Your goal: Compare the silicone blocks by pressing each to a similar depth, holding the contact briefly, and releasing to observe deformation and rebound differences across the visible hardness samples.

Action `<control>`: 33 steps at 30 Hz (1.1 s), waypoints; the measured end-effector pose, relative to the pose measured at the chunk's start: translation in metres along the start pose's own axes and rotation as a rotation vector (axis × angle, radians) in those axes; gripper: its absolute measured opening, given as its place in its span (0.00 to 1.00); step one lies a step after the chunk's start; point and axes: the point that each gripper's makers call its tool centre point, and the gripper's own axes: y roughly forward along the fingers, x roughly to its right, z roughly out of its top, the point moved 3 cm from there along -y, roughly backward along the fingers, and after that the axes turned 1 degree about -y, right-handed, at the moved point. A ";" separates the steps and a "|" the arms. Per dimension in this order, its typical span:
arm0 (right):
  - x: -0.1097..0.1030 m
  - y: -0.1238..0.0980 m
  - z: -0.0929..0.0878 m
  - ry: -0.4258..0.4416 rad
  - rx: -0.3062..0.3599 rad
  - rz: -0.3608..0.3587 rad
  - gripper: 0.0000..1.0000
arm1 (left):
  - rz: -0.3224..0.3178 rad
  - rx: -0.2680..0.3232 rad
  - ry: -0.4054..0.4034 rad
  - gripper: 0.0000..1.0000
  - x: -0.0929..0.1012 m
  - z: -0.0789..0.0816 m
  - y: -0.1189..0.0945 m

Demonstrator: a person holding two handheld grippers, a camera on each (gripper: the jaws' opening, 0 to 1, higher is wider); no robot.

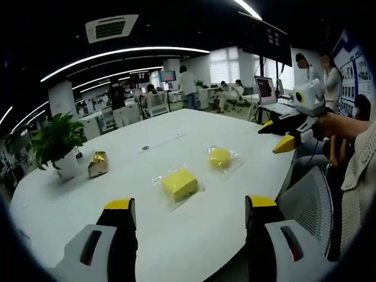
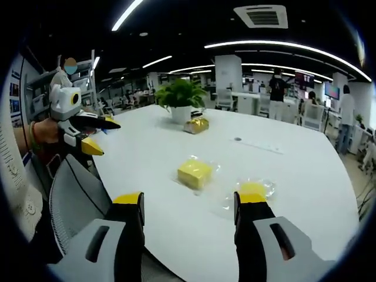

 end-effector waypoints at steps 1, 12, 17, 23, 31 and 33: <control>0.000 0.000 0.000 -0.001 0.002 0.000 0.57 | 0.000 -0.003 0.002 0.75 0.000 0.000 0.000; 0.002 -0.002 0.001 -0.003 -0.009 0.002 0.58 | -0.011 -0.013 0.031 0.76 0.003 0.004 0.004; 0.003 -0.001 0.003 -0.004 0.001 0.003 0.59 | -0.011 -0.015 0.028 0.76 0.005 0.005 0.005; 0.002 0.001 0.008 0.007 0.019 0.006 0.62 | -0.008 -0.014 0.015 0.77 0.003 0.005 0.002; 0.006 -0.001 0.000 0.055 -0.020 0.010 0.66 | 0.002 -0.025 -0.007 0.77 0.003 0.002 0.000; 0.007 -0.001 -0.002 0.053 -0.023 0.007 0.66 | 0.002 -0.026 -0.017 0.77 0.001 0.000 0.001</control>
